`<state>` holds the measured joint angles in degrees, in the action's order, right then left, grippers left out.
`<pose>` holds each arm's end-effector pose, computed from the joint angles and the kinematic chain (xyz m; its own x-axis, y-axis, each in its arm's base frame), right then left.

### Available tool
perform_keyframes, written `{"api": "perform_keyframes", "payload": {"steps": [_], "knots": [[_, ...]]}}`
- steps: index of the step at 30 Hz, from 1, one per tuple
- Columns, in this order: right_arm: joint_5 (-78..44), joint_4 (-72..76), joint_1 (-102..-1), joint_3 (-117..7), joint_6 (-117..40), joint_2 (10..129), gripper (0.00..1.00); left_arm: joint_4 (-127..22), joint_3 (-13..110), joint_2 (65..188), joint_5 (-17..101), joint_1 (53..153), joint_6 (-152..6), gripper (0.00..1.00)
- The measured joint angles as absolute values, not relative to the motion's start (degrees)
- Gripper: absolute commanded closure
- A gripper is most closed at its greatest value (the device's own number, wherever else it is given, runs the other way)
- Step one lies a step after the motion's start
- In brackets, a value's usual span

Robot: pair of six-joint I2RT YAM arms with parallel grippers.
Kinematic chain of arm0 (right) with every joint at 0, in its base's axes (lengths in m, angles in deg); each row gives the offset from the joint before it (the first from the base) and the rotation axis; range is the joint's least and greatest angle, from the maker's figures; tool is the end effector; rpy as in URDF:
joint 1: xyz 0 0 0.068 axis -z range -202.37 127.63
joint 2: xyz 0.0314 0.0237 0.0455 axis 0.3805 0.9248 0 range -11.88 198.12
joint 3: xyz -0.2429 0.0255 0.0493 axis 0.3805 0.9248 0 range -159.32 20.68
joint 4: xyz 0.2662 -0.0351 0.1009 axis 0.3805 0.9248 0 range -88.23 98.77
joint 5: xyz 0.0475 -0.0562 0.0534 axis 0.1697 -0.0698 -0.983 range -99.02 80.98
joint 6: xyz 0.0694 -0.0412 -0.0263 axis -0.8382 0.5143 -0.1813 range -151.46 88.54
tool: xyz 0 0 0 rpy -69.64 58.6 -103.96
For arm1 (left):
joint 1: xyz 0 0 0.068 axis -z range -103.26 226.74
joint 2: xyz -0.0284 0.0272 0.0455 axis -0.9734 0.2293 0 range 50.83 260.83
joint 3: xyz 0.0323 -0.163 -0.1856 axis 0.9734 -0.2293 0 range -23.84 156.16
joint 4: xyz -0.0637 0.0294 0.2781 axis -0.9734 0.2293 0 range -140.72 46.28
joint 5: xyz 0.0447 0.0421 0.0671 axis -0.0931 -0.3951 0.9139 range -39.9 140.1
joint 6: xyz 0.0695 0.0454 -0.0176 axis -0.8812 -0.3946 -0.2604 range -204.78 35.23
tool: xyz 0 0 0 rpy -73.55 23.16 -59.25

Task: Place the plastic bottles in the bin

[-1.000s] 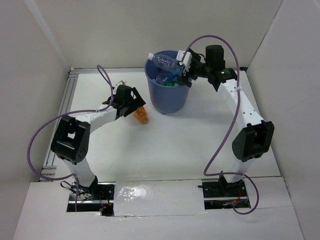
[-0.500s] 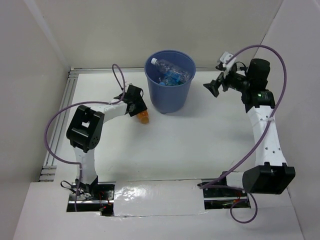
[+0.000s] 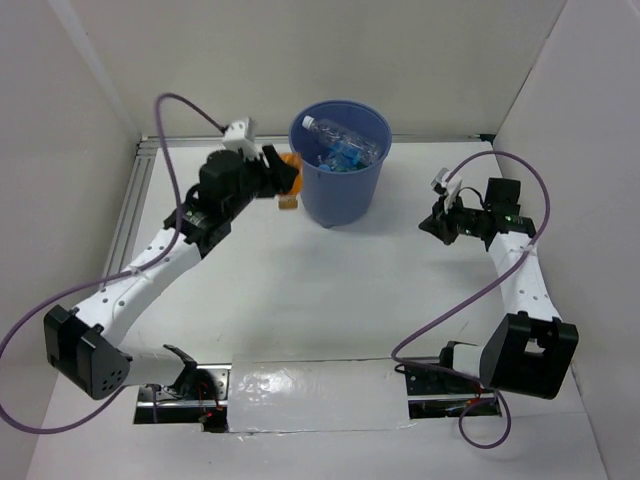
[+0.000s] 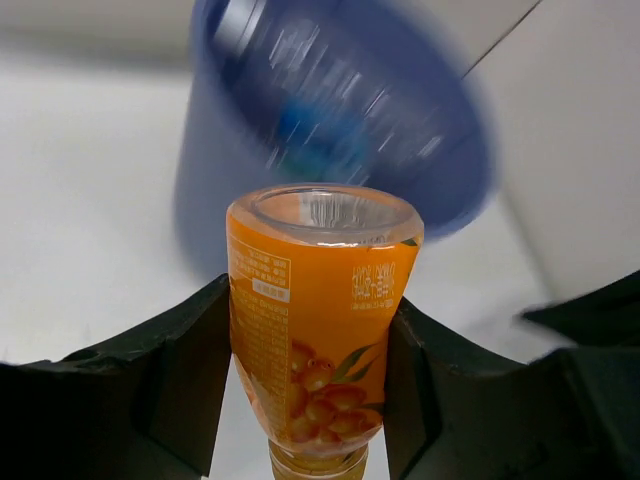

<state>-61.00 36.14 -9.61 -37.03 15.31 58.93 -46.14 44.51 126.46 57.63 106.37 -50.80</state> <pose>0.3064 -0.0091 0.2481 -0.2129 -0.4119 -0.8860 -0.7863 0.6106 -0.0949 0.3375 -0.1808 0.3401 -0.3597 -0.4328 -0.8266 0.2141 0.8240 -0.5246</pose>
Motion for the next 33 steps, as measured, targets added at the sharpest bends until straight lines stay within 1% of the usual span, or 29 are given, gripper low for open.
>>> {"api": "perform_keyframes", "payload": {"steps": [1,3,4,6,7,9,10,11,12,13,14,18,22,26,31,33], "knots": [[-61.1,36.6,-9.7,-36.1,15.6,59.1,0.98,-47.6,47.2,126.0,57.2,106.6,-51.5,1.0],[-61.1,37.2,-10.0,-34.6,16.2,60.0,0.82,-52.0,53.0,127.7,56.5,106.6,-52.0,0.99],[-61.1,37.3,-10.2,-34.0,16.4,60.5,0.77,-53.8,55.8,129.6,56.2,106.7,-52.0,0.98],[-61.0,37.5,-10.4,-33.2,16.8,61.7,0.61,-55.8,61.7,134.4,56.4,107.0,-51.9,0.98],[-60.9,37.5,-10.5,-32.8,16.9,62.1,0.46,-56.0,65.2,138.1,56.9,107.2,-51.7,0.98],[-60.7,37.5,-10.9,-32.1,16.7,62.2,0.21,-56.2,72.0,146.0,58.0,107.8,-51.5,0.87],[-60.7,37.4,-11.1,-32.0,16.4,62.2,0.0,-55.3,74.3,149.6,58.6,108.2,-51.5,0.82],[-60.7,37.2,-11.3,-31.9,16.2,62.1,0.0,-54.1,76.2,152.7,59.1,108.5,-51.4,0.72],[-60.5,36.8,-11.4,-31.8,16.6,62.1,0.0,-53.1,77.5,155.1,59.6,108.8,-51.4,0.34],[-60.4,36.5,-11.6,-31.7,16.2,61.9,0.0,-52.1,78.5,157.5,60.0,109.0,-51.3,0.05],[-60.1,36.2,-11.7,-31.5,15.6,61.7,0.0,-51.0,78.9,159.3,60.2,109.1,-51.4,0.0],[-58.0,34.6,-12.1,-30.6,10.8,61.2,0.0,-48.2,79.6,161.7,60.5,109.7,-51.4,0.0],[-55.8,34.0,-12.4,-30.5,5.8,61.2,0.0,-48.5,79.2,158.7,59.9,109.7,-53.4,0.0],[-51.6,32.0,-12.4,-30.5,0.1,61.2,0.0,-51.0,70.6,146.8,57.6,109.8,-57.3,0.0],[-45.7,27.9,-12.4,-30.0,-5.5,59.7,0.0,-55.3,57.1,127.2,54.6,110.3,-60.9,0.0],[-43.7,25.5,-12.4,-28.8,-7.2,57.6,0.0,-56.2,49.7,118.5,54.7,110.5,-62.4,0.0]]}}
